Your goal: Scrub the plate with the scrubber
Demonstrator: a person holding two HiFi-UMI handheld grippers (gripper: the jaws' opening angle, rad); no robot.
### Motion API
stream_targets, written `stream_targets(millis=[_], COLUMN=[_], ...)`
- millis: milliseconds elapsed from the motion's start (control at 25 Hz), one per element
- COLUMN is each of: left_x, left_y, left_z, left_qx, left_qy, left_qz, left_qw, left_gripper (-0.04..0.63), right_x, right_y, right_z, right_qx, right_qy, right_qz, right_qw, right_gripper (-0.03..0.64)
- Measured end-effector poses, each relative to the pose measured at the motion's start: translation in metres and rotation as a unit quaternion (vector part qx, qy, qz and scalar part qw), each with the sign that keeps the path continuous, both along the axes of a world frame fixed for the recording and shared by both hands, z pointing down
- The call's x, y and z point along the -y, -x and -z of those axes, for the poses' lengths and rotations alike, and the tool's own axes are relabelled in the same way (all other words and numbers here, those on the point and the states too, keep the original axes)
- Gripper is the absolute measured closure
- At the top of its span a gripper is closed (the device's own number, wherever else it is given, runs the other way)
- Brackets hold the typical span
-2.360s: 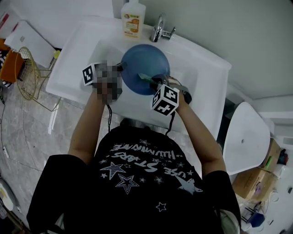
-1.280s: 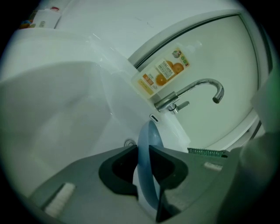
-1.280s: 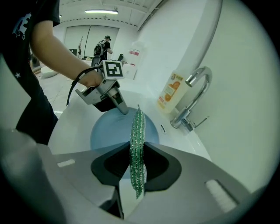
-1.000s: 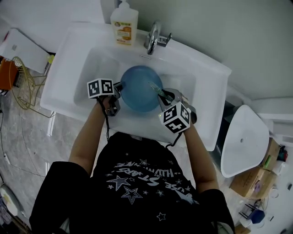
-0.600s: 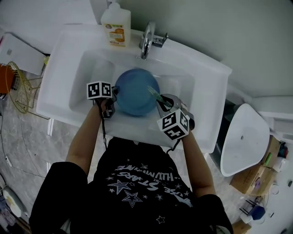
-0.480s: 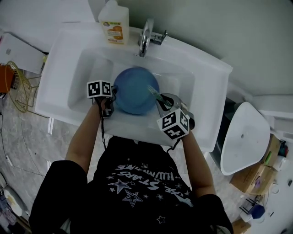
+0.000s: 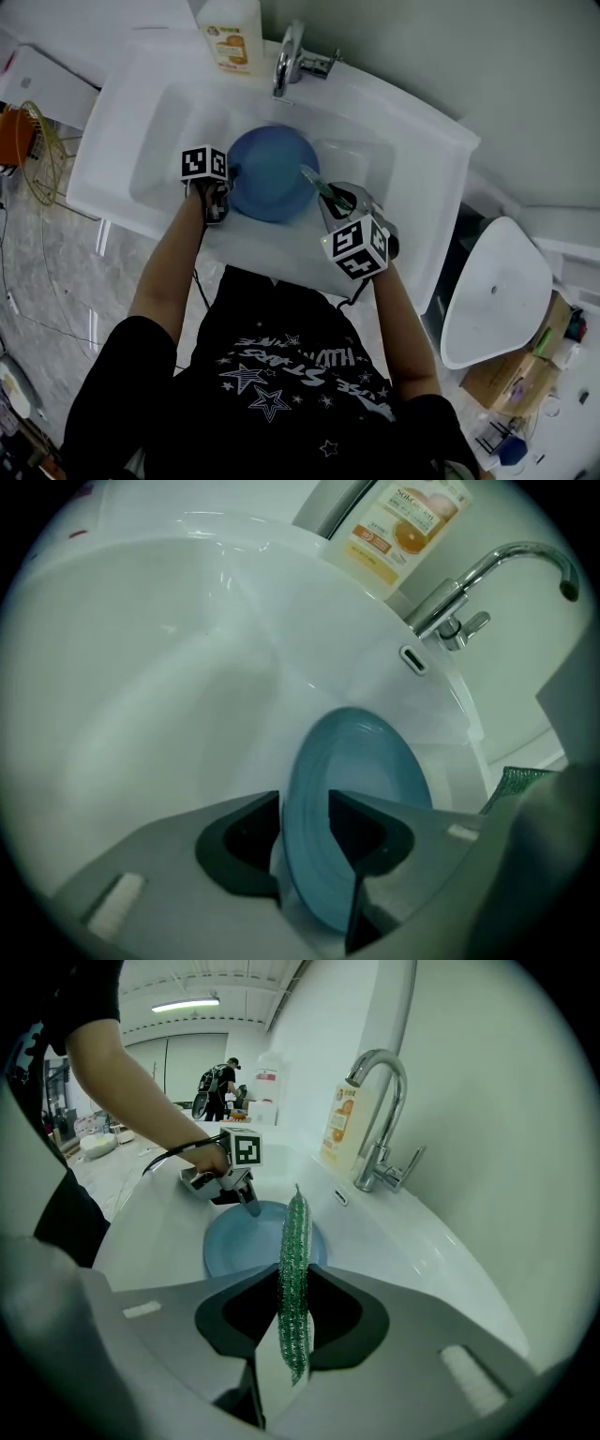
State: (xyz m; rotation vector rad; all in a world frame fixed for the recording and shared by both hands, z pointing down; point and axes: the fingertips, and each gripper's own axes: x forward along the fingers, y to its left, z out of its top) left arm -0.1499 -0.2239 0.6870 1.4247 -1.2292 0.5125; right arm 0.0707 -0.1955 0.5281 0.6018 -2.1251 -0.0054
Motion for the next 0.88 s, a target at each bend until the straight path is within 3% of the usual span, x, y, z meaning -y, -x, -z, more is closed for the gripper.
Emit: stream_targets(millis=[80, 240, 520, 720, 880], left_x=[0.003, 0.013, -0.006, -0.05, -0.091], left_y=[0.0, 0.01, -0.004, -0.02, -0.008], left_z=[0.007, 0.053, 0.167, 0.202, 0.226], left_qx=[0.009, 0.057, 0.09, 0.071, 0.137], left_qy=[-0.014, -0.085, -0.234, -0.275, -0.303], left_qz=[0.011, 0.032, 0.057, 0.087, 0.101], left_qw=[0.9998, 0.9943, 0.9664, 0.955, 0.9375], left_gripper=[0.388, 0.38, 0.382, 0.446, 0.569], right_x=[-0.001, -0.003, 0.0, -0.005, -0.017], right_y=[-0.006, -0.013, 0.006, 0.027, 0.043], right_z=[0.002, 0.008, 0.031, 0.05, 0.057], right_qx=[0.004, 0.022, 0.072, 0.128, 0.144], right_qy=[-0.005, -0.017, -0.041, -0.048, -0.042], right_qz=[0.011, 0.036, 0.065, 0.051, 0.057], right_qw=[1.0, 0.999, 0.994, 0.989, 0.987], right_gripper=[0.505, 0.505, 0.506, 0.506, 0.506])
